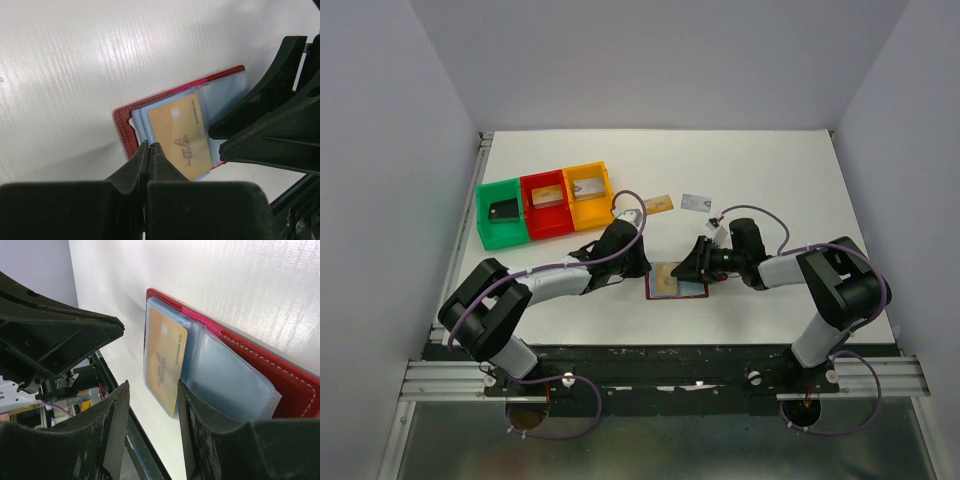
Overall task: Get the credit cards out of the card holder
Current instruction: Remove the credit card from the card holder.
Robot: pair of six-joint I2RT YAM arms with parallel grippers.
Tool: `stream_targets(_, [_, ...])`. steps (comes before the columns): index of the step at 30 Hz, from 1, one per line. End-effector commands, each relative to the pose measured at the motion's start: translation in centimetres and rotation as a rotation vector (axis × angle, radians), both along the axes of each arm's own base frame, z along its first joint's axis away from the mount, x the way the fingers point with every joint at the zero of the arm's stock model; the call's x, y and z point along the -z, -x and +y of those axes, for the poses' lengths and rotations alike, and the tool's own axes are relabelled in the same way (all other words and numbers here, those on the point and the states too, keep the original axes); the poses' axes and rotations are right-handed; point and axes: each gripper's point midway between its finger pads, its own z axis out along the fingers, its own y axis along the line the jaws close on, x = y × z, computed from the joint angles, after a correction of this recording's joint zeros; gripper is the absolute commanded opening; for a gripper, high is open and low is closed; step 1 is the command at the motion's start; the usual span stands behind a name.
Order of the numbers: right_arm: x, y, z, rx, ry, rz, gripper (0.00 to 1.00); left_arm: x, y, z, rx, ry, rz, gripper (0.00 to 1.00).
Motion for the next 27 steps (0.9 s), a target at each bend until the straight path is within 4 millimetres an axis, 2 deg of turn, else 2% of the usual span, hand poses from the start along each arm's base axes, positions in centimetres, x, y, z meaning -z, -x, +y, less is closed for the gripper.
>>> stream_targets(1, [1.1, 0.0, -0.5, 0.017, 0.032, 0.011, 0.51, -1.2, 0.3, -1.5, 0.067, 0.071, -0.036, 0.00])
stream_targets(7, [0.9, -0.2, -0.3, 0.012, 0.025, 0.008, 0.51, -0.1, 0.5, -1.9, 0.089, 0.069, -0.008, 0.00])
stream_targets(18, [1.0, -0.3, 0.0, 0.002, 0.004, 0.022, 0.51, 2.7, 1.2, -1.0, 0.067, -0.005, 0.066, 0.00])
stream_targets(27, [0.5, -0.1, 0.4, -0.012, -0.035, 0.025, 0.50, 3.8, 1.4, -0.8, 0.063, -0.025, 0.100, 0.00])
